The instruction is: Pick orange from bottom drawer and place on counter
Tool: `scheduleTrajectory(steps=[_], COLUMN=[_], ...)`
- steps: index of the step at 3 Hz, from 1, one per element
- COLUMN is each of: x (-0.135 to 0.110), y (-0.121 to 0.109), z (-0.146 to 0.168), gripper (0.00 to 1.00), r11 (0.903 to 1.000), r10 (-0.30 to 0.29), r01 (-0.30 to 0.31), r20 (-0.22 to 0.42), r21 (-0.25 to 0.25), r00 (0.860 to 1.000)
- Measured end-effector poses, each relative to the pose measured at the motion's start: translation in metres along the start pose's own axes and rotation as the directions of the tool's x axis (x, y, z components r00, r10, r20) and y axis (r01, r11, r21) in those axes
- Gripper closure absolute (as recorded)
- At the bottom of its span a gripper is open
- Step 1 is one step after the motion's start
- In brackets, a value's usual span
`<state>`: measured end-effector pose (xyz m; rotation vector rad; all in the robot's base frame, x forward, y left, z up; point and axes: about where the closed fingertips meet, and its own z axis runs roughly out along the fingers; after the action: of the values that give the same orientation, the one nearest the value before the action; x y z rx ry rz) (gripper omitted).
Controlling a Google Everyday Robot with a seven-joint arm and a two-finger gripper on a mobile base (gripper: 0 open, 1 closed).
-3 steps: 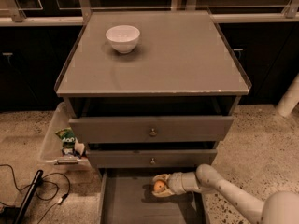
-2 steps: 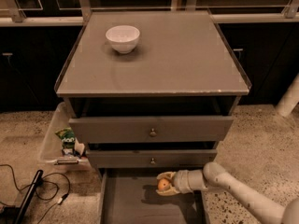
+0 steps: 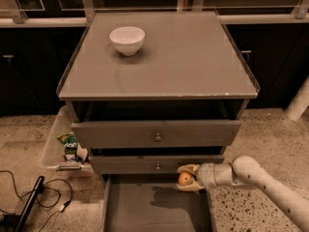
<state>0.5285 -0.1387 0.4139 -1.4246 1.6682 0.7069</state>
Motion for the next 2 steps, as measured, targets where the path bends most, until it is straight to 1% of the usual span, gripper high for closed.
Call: scheduleTrajectory(steps=[1, 2], x=[-0.004, -0.019], y=[-0.002, 0.004], z=[-0.004, -0.009], gripper=[1.00, 1.00], r11=[1.0000, 0.9993], r10=[-0.007, -0.038], r01=[0.007, 0.038], r20=[-0.004, -0.006], r21=[0.001, -0.001], r00=[1.000, 0.999])
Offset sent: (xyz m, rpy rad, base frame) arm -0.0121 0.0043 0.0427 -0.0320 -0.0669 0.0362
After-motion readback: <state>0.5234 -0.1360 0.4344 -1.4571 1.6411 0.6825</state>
